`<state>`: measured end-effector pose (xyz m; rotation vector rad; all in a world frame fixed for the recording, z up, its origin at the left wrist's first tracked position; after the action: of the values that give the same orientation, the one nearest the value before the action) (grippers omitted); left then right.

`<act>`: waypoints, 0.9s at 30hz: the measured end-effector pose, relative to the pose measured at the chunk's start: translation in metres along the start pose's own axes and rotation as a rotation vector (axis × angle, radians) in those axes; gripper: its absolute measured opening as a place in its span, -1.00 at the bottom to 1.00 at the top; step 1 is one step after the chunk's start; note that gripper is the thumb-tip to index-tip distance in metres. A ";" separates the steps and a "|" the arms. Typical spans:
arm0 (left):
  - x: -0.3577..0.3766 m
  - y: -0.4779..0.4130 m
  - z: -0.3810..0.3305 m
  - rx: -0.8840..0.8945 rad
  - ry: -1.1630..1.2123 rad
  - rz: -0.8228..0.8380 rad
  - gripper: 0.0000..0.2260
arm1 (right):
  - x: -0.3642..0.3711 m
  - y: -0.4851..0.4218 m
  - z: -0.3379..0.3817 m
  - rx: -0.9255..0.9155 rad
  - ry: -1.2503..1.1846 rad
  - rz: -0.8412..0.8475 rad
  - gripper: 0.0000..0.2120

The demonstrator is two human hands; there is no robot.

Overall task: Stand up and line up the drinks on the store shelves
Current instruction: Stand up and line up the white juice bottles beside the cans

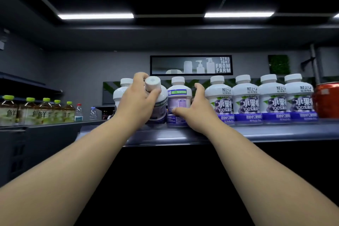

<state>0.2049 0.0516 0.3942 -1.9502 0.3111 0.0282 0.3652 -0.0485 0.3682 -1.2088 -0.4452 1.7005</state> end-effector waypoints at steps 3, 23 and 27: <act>0.003 -0.013 -0.007 -0.018 0.067 -0.084 -0.70 | -0.002 0.004 -0.001 -0.005 0.015 -0.024 0.03; 0.028 -0.006 0.008 0.097 -0.314 0.039 -0.07 | 0.006 0.003 0.000 -0.041 0.172 -0.062 -0.07; 0.026 -0.011 0.014 0.034 -0.287 0.042 -0.07 | 0.006 0.003 0.000 -0.042 0.183 -0.058 -0.06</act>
<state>0.2341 0.0628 0.3947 -1.8761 0.1614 0.3254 0.3637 -0.0446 0.3629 -1.3560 -0.4016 1.5223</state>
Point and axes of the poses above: each hand's wrist, its own y-axis away from the middle knuckle, its own x-axis out of the palm, z = x × y, the point moved 4 cm from there along -y, towards the middle knuckle, and after that the axes turned 12 degrees about y, right-handed, at the moved point
